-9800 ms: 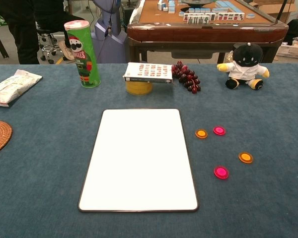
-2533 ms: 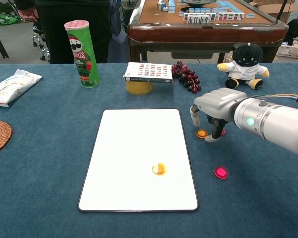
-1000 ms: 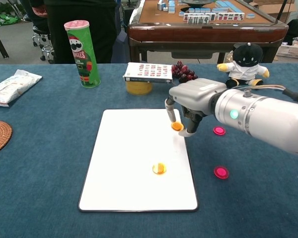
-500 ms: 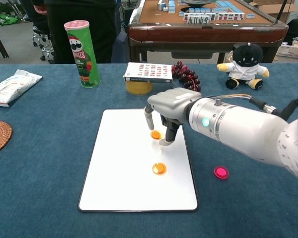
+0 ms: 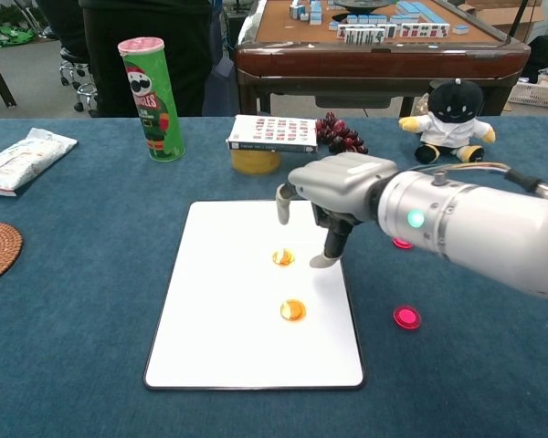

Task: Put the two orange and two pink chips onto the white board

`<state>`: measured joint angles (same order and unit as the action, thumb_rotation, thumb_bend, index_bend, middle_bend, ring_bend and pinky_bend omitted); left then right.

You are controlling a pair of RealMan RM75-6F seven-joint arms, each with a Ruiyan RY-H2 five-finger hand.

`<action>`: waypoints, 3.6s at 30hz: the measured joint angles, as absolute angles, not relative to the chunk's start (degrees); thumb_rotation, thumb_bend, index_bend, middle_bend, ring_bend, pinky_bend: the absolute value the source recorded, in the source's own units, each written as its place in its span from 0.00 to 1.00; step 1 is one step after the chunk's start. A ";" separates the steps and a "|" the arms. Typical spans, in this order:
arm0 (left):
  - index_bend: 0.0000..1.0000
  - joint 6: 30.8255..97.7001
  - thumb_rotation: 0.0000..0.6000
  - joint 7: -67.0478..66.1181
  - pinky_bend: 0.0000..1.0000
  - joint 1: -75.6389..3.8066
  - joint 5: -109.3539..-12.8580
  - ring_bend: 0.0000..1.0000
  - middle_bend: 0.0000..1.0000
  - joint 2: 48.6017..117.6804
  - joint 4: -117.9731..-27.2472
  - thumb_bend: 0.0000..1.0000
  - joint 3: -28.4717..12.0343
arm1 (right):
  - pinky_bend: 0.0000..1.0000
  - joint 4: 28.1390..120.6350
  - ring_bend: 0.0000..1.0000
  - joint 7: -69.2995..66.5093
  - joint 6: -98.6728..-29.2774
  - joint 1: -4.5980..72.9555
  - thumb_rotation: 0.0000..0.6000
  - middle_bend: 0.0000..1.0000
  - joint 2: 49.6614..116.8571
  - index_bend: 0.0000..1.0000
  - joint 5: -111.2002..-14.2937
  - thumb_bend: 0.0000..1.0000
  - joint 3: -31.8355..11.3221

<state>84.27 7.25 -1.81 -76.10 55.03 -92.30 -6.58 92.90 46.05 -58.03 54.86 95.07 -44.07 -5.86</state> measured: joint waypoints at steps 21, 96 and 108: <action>0.44 84.21 1.00 5.24 0.59 -2.04 -76.33 0.45 0.48 55.79 -92.40 0.32 -6.34 | 1.00 99.92 1.00 40.60 -62.59 42.58 1.00 1.00 84.26 0.38 -60.08 0.20 7.63; 0.44 87.10 1.00 4.89 0.59 1.05 -81.53 0.45 0.48 54.36 -93.05 0.32 -2.52 | 1.00 94.34 1.00 48.07 -53.37 48.03 1.00 1.00 93.76 0.52 -54.71 0.29 -4.94; 0.44 86.72 1.00 5.52 0.59 0.91 -81.60 0.45 0.48 54.28 -92.95 0.32 -2.50 | 1.00 89.87 1.00 49.90 -51.13 55.13 1.00 1.00 99.80 0.53 -47.38 0.29 -9.41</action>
<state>86.72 5.52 0.91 -81.60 54.28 -92.95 -2.50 89.87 49.90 -51.13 55.13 99.80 -47.38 -9.41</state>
